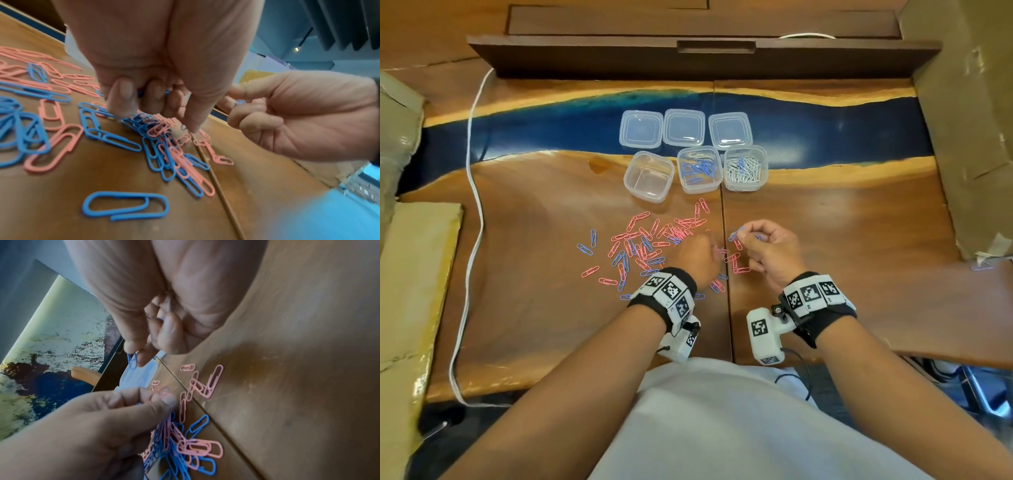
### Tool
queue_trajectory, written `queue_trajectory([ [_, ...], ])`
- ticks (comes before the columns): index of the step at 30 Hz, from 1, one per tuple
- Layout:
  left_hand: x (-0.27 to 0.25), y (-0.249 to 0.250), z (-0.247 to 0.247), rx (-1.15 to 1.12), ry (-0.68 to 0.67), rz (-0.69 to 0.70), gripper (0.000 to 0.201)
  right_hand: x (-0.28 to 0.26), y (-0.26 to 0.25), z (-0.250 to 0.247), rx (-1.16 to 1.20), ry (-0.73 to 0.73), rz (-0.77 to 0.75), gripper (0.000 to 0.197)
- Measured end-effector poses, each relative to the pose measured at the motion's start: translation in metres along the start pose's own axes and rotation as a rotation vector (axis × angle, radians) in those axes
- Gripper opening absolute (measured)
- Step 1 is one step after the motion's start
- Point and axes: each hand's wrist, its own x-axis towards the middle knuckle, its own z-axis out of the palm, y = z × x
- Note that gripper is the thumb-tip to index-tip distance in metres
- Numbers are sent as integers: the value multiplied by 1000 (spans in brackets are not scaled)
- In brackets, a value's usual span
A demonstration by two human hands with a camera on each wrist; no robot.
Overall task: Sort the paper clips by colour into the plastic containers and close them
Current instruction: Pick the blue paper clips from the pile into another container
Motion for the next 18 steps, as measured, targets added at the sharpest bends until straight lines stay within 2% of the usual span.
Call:
queue_trajectory([
  [7, -13, -12, -22, -519, -26, -121, 16, 1, -5, 6, 84, 88, 103, 30],
  [10, -14, -26, -31, -687, 9, -218, 30, 0, -4, 3, 96, 41, 181, 27],
  [14, -13, -34, -37, -740, 29, -261, 35, -7, -2, 7, -22, -63, 261, 21],
  [18, -13, -34, -42, -801, -25, -259, 40, -12, 7, 12, -375, -213, 242, 28],
])
